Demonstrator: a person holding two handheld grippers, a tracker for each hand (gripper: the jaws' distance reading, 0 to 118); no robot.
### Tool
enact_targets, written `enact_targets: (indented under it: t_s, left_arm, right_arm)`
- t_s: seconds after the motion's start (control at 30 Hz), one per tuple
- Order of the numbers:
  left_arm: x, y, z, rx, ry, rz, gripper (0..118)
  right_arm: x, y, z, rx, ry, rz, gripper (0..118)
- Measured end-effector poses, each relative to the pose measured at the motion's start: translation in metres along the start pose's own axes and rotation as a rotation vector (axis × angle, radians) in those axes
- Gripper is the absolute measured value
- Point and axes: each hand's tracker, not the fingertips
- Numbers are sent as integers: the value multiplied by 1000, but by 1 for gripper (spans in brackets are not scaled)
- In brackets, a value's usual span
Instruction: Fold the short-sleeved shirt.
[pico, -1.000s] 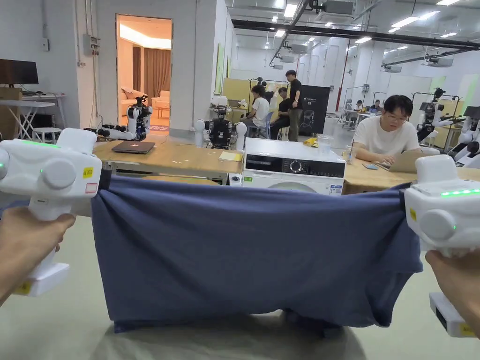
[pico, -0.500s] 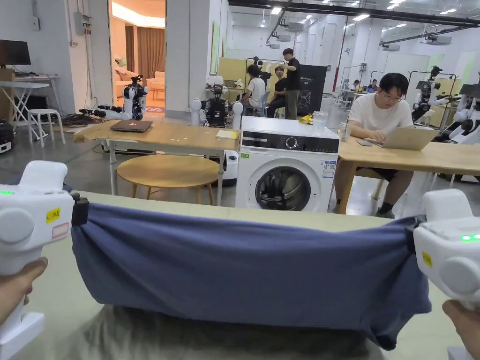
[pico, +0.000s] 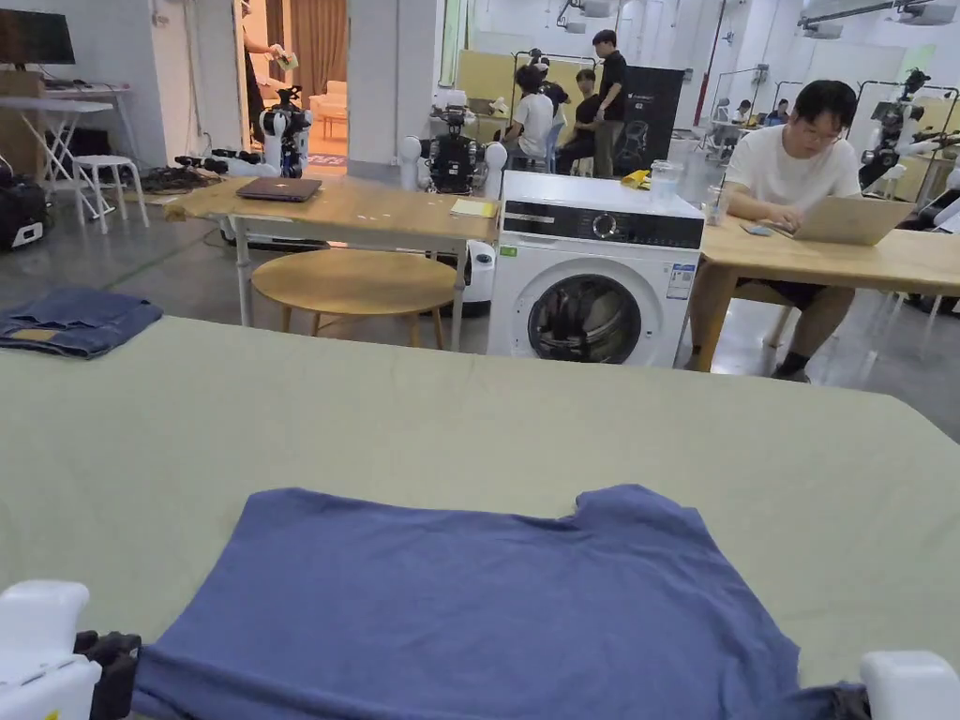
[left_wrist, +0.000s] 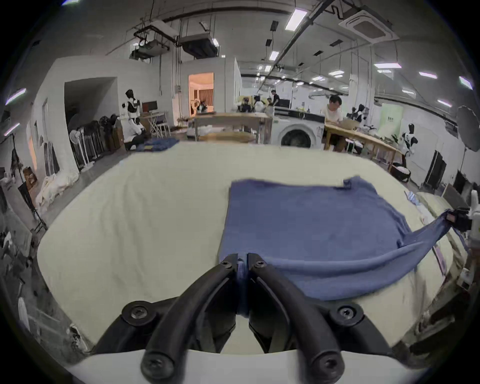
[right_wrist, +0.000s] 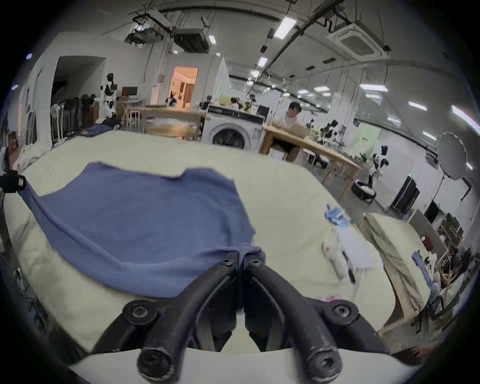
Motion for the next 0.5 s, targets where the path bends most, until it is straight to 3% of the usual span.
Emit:
enact_targets:
  t_s: [0.37,0.5]
  left_arm:
    - [-17,-53,-38,-189,2,-26,1]
    - [-14,-62,-56,-272,13,-94,1]
  right_arm:
    - [7,-80,-36,-278,55,34,2]
    - [5,-97,-57,-329,84,23,3]
